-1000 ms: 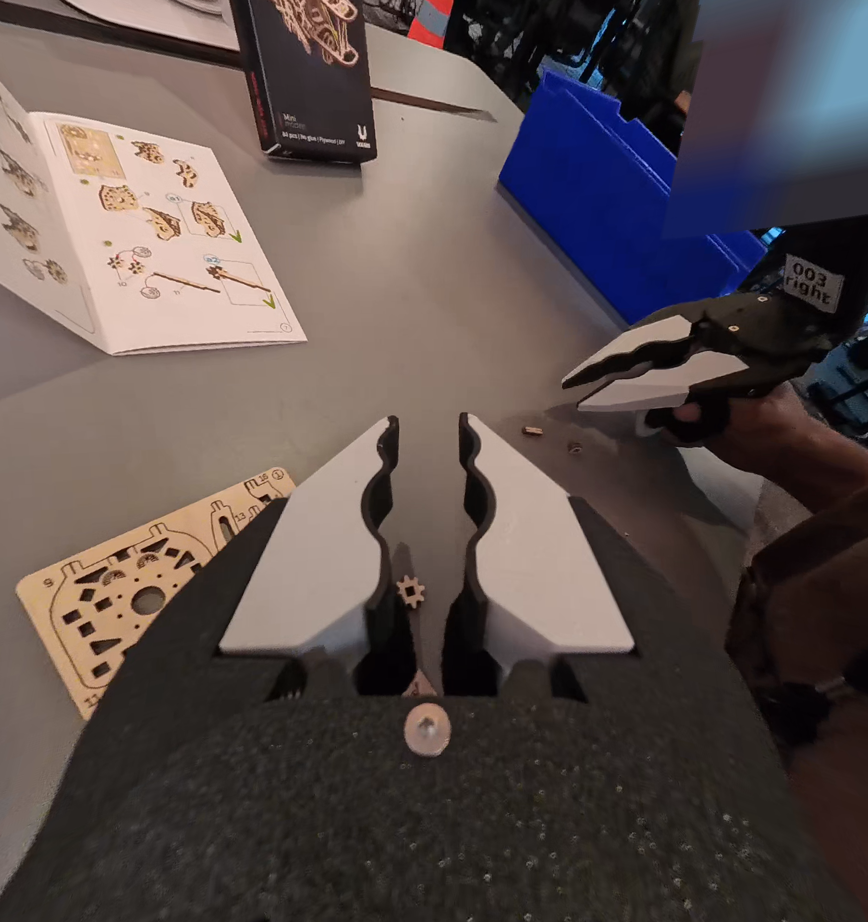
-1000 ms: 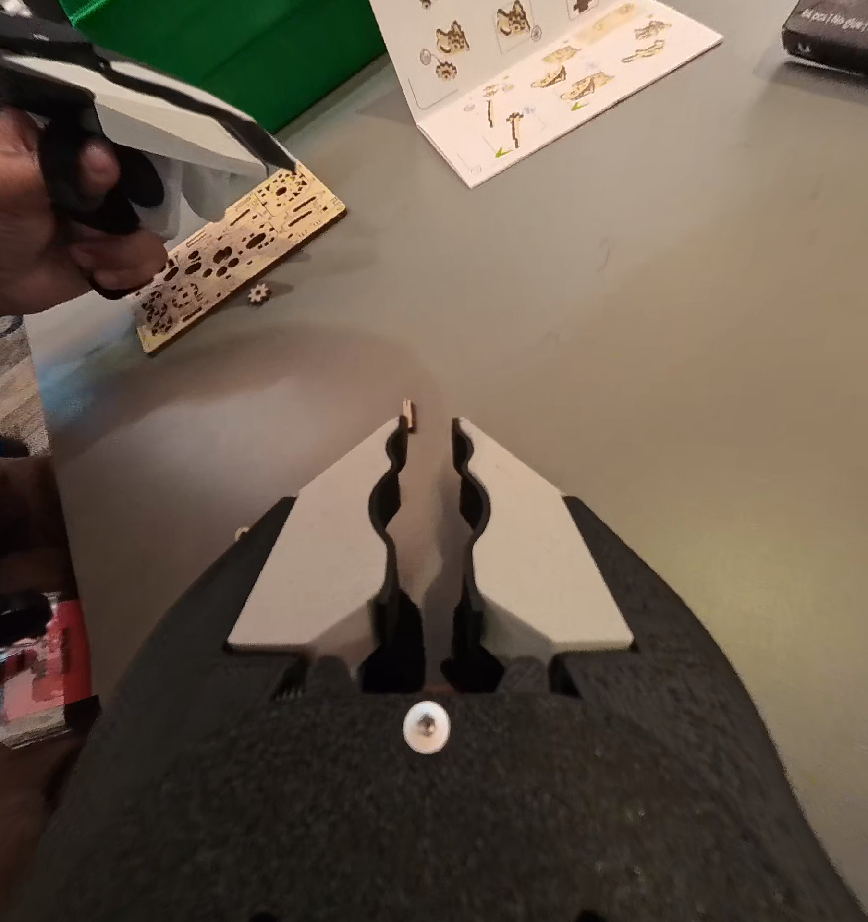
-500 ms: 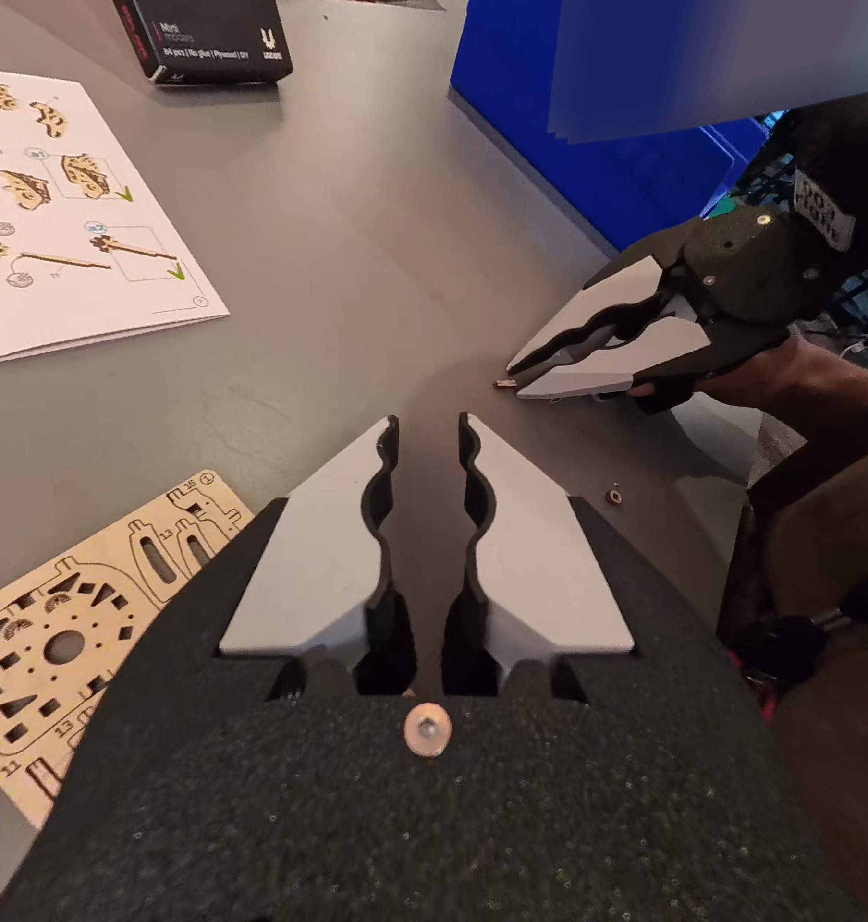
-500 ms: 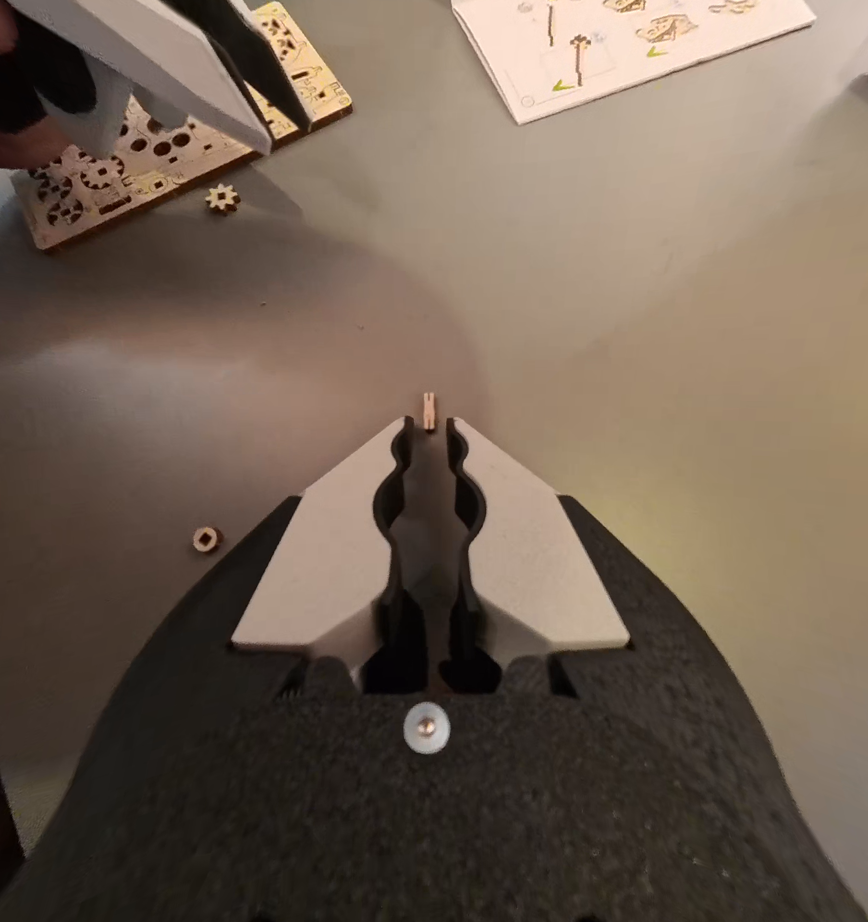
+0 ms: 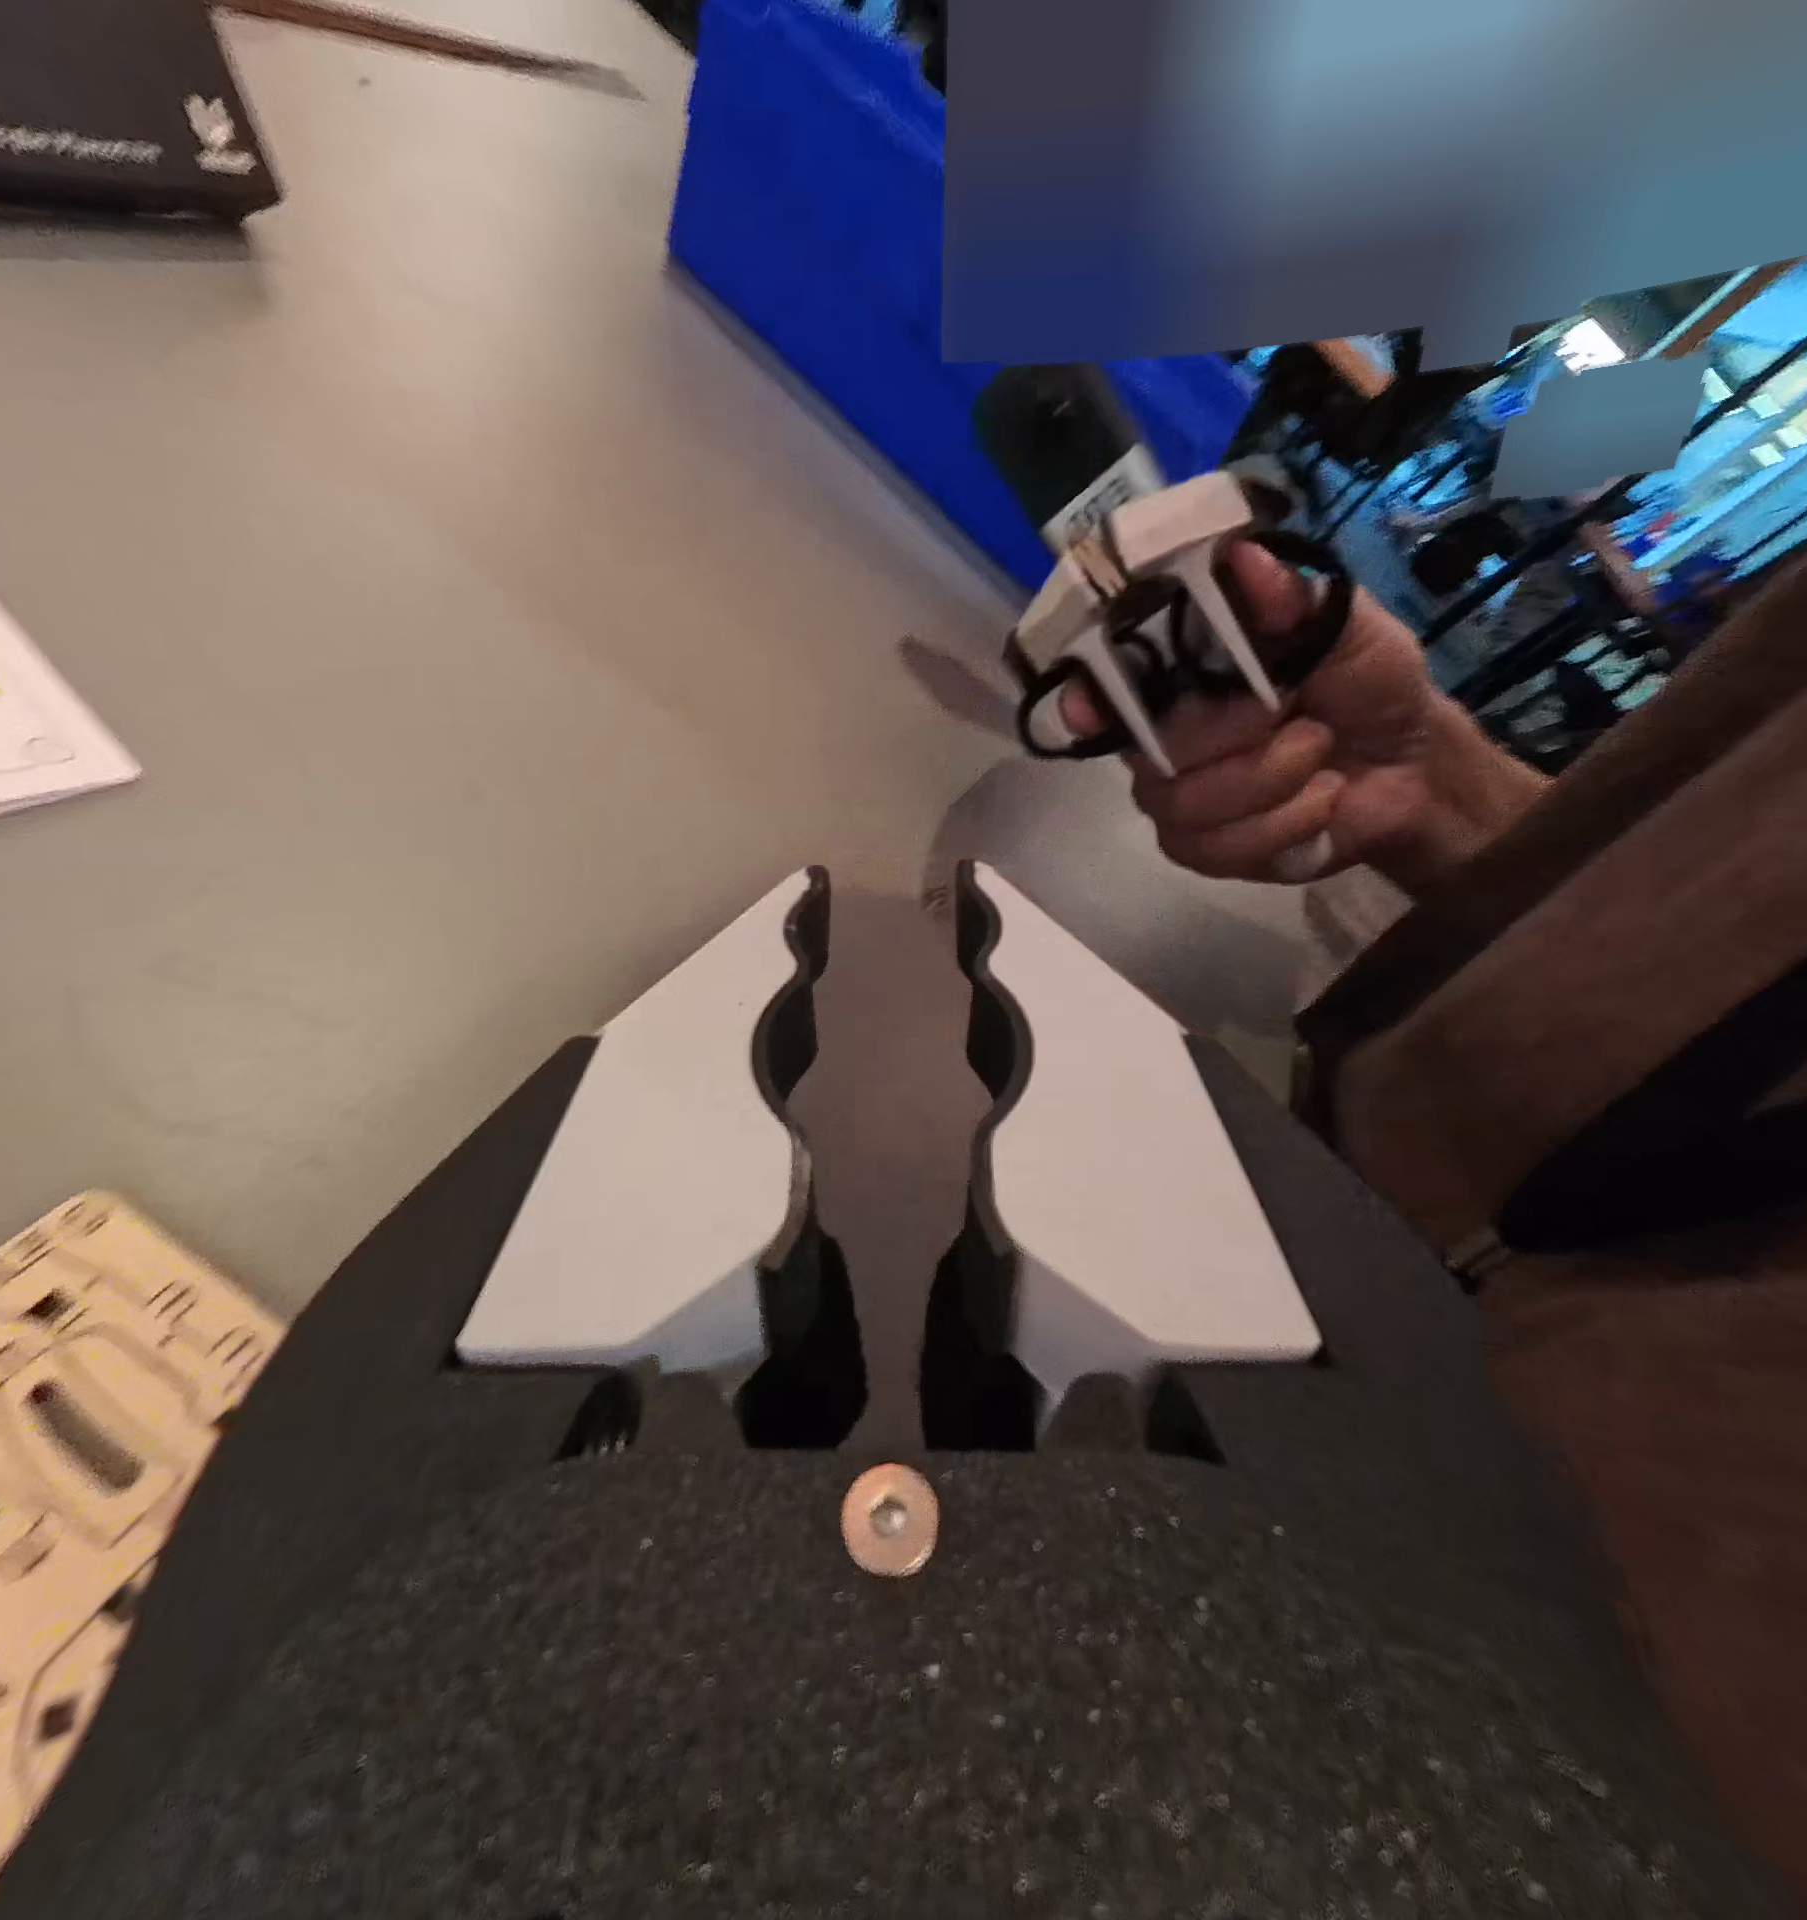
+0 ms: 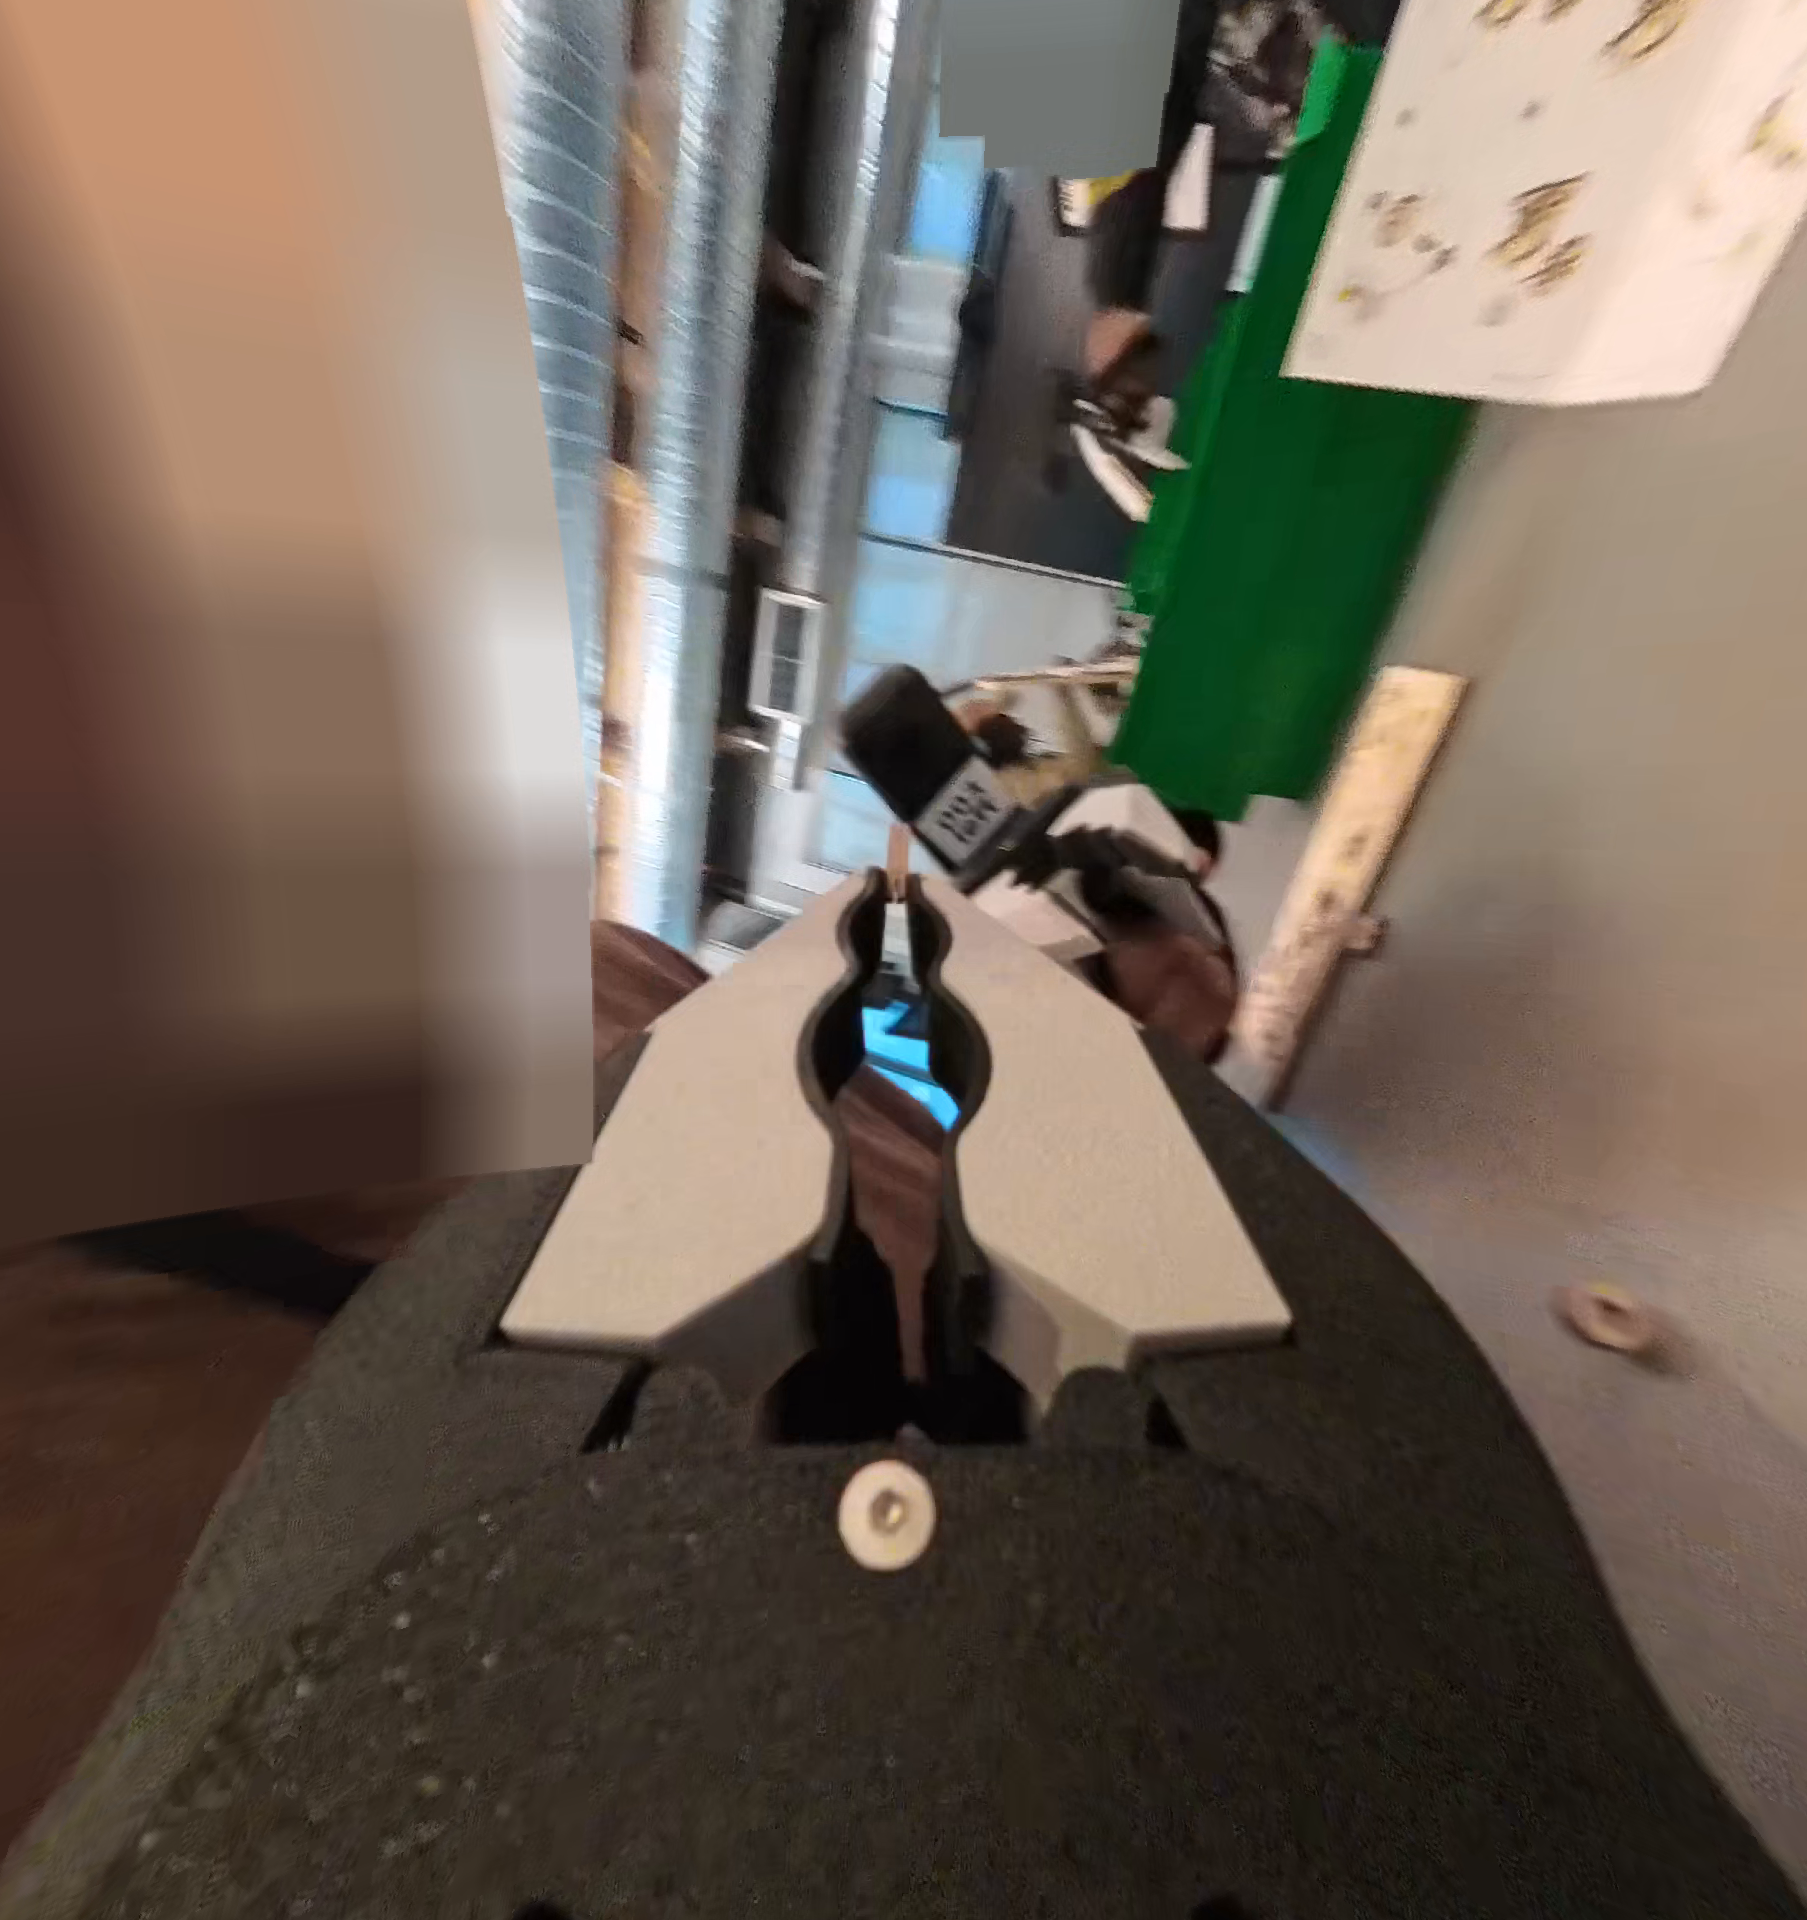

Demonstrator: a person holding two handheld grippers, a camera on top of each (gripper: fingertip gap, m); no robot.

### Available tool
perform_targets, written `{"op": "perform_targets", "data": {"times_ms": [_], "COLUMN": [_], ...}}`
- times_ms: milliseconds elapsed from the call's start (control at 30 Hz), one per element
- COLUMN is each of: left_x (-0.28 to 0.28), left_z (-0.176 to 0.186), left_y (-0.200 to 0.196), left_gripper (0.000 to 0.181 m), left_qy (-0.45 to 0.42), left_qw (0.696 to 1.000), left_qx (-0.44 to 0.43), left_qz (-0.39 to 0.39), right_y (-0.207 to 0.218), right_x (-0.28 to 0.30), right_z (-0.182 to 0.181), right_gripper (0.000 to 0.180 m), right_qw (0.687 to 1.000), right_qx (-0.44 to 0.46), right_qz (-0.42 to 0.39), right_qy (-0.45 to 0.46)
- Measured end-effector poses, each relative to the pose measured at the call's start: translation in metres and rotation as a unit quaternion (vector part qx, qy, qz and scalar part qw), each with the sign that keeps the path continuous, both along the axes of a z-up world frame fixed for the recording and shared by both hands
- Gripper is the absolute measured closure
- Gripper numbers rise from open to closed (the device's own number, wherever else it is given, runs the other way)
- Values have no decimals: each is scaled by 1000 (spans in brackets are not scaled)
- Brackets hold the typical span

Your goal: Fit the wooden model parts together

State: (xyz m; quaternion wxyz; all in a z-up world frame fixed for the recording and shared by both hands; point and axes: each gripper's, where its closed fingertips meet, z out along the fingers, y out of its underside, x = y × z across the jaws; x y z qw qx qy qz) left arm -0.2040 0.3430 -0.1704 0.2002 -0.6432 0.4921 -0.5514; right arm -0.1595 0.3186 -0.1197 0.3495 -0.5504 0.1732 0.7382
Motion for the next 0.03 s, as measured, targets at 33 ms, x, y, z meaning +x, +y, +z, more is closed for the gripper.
{"op": "perform_targets", "data": {"times_ms": [33], "left_x": [2], "left_z": [8], "left_y": [-3], "left_gripper": [159], "left_qy": [-18], "left_qw": [1000], "left_qx": [-2], "left_qz": [-4], "right_y": [-1], "right_x": [1], "right_z": [9], "right_gripper": [176], "right_qw": [999], "right_qx": [0], "right_qz": [1], "right_qy": [38]}}
